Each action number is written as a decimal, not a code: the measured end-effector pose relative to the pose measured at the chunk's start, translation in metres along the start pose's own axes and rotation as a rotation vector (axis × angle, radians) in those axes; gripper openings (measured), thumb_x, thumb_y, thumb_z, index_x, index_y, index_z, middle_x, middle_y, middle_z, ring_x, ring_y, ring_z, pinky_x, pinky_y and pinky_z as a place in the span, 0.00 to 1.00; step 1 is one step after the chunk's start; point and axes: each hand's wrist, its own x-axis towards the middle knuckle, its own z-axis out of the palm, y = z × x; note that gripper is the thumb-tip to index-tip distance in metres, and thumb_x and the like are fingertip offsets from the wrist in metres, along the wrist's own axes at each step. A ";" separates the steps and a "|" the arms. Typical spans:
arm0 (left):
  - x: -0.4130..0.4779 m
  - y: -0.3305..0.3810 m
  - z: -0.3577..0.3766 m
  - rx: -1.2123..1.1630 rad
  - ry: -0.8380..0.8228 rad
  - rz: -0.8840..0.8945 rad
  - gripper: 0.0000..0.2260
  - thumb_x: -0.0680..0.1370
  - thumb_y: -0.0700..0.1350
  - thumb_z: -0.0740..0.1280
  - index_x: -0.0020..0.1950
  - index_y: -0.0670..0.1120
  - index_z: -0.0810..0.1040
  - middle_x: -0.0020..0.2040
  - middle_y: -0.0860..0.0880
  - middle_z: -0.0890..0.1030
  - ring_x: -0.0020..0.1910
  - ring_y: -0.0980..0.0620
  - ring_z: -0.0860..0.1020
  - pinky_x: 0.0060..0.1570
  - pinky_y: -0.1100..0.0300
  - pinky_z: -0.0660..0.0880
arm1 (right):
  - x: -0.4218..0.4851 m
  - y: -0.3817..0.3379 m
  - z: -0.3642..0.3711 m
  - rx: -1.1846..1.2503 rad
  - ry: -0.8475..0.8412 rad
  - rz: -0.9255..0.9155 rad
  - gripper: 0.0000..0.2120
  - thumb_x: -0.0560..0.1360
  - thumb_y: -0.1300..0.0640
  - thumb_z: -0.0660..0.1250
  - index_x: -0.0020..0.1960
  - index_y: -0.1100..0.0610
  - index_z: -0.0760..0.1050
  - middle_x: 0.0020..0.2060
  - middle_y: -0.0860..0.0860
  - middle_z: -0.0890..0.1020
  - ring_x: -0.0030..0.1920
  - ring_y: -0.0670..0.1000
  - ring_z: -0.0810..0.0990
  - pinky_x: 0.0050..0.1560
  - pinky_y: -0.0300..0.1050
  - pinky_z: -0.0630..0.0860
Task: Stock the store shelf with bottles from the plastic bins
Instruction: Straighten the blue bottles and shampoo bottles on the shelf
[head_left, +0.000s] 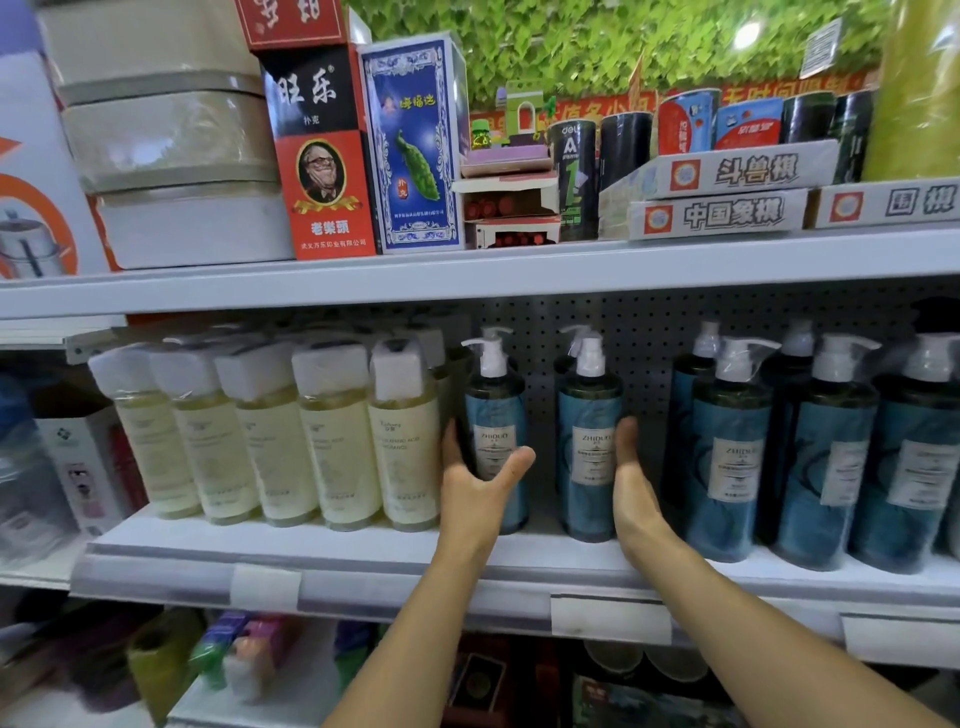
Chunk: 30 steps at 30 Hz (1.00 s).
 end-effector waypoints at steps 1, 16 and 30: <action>0.005 0.001 -0.001 -0.023 -0.024 -0.041 0.47 0.60 0.65 0.77 0.75 0.50 0.66 0.65 0.53 0.78 0.63 0.54 0.77 0.63 0.55 0.76 | 0.000 0.000 0.000 -0.019 -0.009 -0.001 0.62 0.49 0.15 0.53 0.73 0.53 0.70 0.69 0.56 0.75 0.68 0.59 0.74 0.73 0.59 0.66; 0.020 0.002 -0.002 -0.168 -0.156 -0.116 0.44 0.61 0.63 0.75 0.75 0.51 0.67 0.69 0.49 0.76 0.67 0.47 0.75 0.69 0.51 0.71 | 0.014 0.010 0.019 -0.140 -0.006 0.045 0.71 0.41 0.10 0.51 0.75 0.50 0.67 0.72 0.57 0.71 0.71 0.59 0.71 0.74 0.59 0.64; 0.023 -0.003 0.000 -0.171 -0.172 -0.058 0.29 0.76 0.48 0.70 0.76 0.52 0.65 0.63 0.53 0.76 0.62 0.54 0.75 0.44 0.74 0.74 | 0.006 0.007 0.025 -0.006 -0.102 -0.021 0.59 0.51 0.16 0.56 0.75 0.48 0.66 0.73 0.52 0.70 0.72 0.55 0.69 0.75 0.56 0.63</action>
